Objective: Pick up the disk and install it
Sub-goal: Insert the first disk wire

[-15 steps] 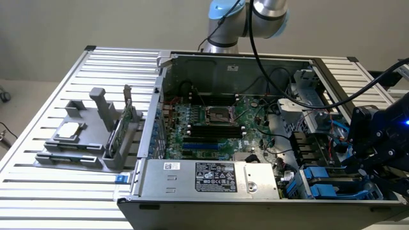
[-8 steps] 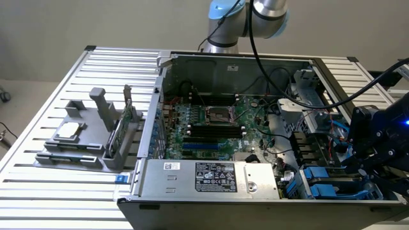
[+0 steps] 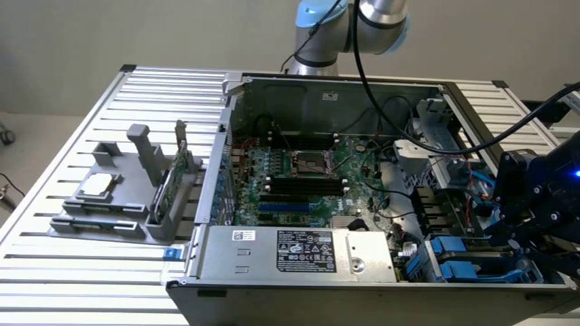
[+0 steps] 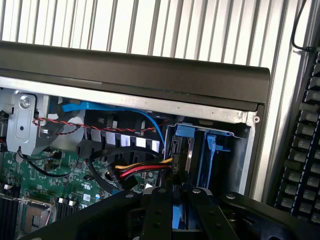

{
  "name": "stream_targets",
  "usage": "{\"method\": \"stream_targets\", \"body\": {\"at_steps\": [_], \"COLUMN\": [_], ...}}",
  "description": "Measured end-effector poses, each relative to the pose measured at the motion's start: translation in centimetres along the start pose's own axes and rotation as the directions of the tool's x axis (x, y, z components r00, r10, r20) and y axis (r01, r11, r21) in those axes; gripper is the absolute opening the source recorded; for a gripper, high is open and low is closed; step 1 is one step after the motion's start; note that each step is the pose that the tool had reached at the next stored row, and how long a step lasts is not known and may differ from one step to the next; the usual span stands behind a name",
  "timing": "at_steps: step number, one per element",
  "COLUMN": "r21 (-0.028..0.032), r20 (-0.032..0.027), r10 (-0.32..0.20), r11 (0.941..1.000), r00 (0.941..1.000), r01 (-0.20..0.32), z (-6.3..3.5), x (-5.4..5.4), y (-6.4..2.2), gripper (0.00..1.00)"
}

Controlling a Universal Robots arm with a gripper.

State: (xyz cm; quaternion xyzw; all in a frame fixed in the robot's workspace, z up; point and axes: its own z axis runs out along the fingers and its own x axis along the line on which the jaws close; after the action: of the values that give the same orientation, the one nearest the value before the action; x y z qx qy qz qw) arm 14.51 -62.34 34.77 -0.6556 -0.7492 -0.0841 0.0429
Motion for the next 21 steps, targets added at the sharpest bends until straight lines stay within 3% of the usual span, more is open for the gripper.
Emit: {"method": "stream_targets", "body": {"at_steps": [21], "r21": [0.0001], "r20": [0.0003], "r10": [0.000], "r11": [1.0000], "r00": [1.0000], "r01": [0.000], "z": [0.03], "x": [0.00], "y": [0.00], "gripper": [0.18]}}
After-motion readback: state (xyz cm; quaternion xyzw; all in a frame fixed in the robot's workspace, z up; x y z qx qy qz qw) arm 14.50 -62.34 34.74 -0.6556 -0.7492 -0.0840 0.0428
